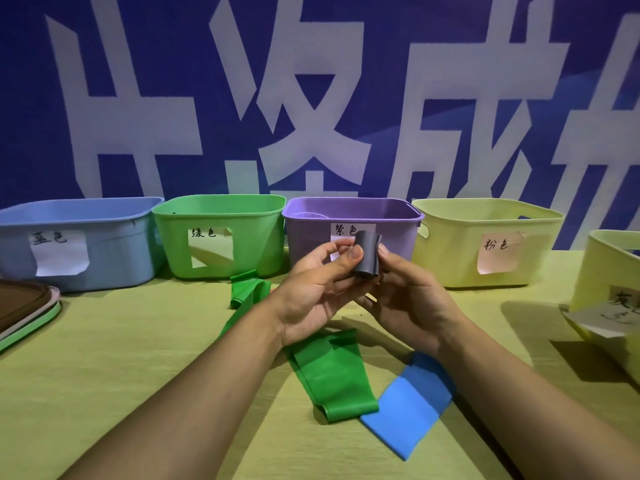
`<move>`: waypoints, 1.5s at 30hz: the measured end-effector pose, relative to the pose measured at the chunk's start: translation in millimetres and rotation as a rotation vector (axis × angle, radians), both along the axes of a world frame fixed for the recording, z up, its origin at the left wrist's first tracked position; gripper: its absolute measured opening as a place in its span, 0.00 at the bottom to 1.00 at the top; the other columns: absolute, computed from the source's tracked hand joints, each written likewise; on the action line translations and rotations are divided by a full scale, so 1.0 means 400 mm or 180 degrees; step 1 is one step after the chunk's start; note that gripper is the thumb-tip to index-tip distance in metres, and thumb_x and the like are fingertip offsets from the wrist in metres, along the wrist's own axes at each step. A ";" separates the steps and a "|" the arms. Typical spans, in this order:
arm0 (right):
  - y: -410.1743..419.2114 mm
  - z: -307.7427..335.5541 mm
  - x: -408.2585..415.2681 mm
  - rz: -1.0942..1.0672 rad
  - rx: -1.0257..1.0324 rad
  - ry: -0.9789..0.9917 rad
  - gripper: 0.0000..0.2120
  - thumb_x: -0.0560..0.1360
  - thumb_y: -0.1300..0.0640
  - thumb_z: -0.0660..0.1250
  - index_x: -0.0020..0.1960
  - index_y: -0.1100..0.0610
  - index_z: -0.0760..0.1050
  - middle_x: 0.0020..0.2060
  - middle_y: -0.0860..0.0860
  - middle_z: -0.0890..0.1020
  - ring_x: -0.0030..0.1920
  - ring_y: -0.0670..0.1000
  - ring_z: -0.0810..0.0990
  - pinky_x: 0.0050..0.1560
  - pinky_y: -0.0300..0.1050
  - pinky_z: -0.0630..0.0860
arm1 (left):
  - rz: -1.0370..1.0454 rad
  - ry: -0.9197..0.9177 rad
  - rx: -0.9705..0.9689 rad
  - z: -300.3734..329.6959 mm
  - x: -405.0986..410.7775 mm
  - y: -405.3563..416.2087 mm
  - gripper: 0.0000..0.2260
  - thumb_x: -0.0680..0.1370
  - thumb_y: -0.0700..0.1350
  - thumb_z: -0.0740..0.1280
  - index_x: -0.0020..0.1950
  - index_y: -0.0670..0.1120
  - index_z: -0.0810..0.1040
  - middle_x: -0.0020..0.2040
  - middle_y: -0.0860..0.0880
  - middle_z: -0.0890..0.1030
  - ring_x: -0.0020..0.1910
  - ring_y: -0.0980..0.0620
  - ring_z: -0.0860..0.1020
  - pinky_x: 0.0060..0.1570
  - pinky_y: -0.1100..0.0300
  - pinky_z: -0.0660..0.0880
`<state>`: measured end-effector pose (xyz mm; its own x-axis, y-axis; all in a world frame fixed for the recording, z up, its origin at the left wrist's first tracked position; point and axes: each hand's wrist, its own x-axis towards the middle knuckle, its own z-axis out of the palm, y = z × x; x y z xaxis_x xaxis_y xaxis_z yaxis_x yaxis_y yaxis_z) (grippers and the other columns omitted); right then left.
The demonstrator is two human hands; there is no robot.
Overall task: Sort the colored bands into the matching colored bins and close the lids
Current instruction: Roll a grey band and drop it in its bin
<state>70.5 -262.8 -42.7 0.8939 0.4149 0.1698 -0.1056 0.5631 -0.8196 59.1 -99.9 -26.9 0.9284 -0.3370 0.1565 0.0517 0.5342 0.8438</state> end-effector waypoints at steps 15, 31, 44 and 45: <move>-0.051 0.034 -0.001 -0.1544 -0.1239 -0.1288 0.09 0.82 0.59 0.65 0.58 0.59 0.83 0.50 0.57 0.87 0.51 0.50 0.84 0.58 0.45 0.79 | 0.1415 -0.0455 0.1697 -0.002 0.008 -0.091 0.13 0.82 0.53 0.66 0.62 0.47 0.76 0.55 0.45 0.85 0.44 0.46 0.85 0.47 0.52 0.81; -0.406 0.365 -0.156 -0.2610 -0.3316 -0.1429 0.20 0.79 0.48 0.70 0.65 0.58 0.79 0.51 0.50 0.84 0.52 0.49 0.83 0.56 0.46 0.81 | 0.1539 -0.0659 0.1554 0.120 -0.101 -0.377 0.19 0.86 0.59 0.55 0.62 0.46 0.76 0.53 0.47 0.84 0.43 0.51 0.80 0.51 0.51 0.77; -0.769 0.248 -0.135 -0.1646 -0.6211 0.1145 0.17 0.76 0.54 0.75 0.61 0.61 0.78 0.51 0.55 0.84 0.48 0.52 0.83 0.53 0.45 0.81 | 0.1467 -0.0660 0.1859 0.083 -0.085 -0.467 0.15 0.85 0.59 0.56 0.51 0.51 0.75 0.49 0.49 0.83 0.40 0.50 0.80 0.48 0.50 0.76; -0.773 0.233 -0.129 -0.1385 -0.6417 0.1202 0.18 0.78 0.54 0.73 0.64 0.61 0.78 0.53 0.54 0.82 0.47 0.50 0.81 0.51 0.44 0.78 | 0.1462 -0.0654 0.1915 0.078 -0.084 -0.467 0.15 0.85 0.59 0.56 0.52 0.51 0.75 0.49 0.49 0.83 0.41 0.49 0.80 0.48 0.50 0.76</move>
<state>18.9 -572.1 50.7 0.8365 -0.4491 -0.3139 -0.5122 -0.8444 -0.1568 25.6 -286.6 4.2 0.9675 -0.0076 0.2526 -0.2523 -0.0876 0.9637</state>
